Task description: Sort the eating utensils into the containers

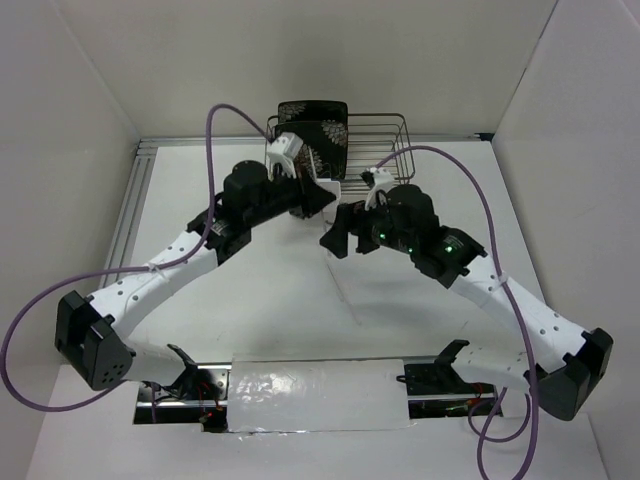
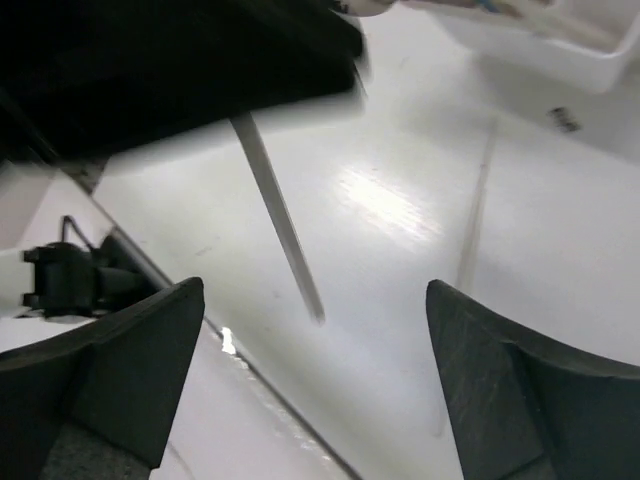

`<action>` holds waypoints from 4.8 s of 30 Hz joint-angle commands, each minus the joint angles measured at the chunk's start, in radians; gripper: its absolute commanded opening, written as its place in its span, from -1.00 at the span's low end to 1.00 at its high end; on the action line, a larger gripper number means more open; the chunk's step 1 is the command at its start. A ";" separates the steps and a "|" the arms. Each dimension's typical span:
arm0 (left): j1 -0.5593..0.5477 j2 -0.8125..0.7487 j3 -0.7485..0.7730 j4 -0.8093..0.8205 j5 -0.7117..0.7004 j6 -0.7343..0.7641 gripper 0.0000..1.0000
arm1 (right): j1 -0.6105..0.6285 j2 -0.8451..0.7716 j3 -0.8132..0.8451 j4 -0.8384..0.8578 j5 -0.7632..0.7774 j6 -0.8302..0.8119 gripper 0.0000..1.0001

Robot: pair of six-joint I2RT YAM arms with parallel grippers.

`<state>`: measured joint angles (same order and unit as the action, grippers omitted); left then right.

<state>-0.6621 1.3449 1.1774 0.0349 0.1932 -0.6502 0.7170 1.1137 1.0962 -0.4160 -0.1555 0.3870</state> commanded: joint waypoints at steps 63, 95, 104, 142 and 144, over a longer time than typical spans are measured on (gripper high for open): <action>0.285 0.442 0.284 0.759 0.359 0.535 0.76 | -0.208 0.018 -0.303 0.003 0.089 -0.042 0.80; 0.567 -0.374 0.008 -0.478 0.092 0.201 1.00 | 0.147 0.276 -0.408 0.040 0.247 0.024 -0.12; 0.578 -0.386 -0.007 -0.530 0.123 0.188 1.00 | 0.160 0.385 -0.387 0.031 0.287 0.062 -0.38; 0.159 -0.018 -0.213 0.017 0.387 -0.160 0.17 | 0.205 0.107 -0.009 0.126 0.019 -0.054 -1.00; 0.154 -0.015 -0.193 0.029 0.388 -0.160 0.00 | 0.203 0.104 0.004 0.137 0.028 -0.050 -1.00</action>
<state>-0.4934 1.3296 0.9260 -0.0132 0.5571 -0.7967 0.9123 1.2476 1.0405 -0.3534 -0.1184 0.3428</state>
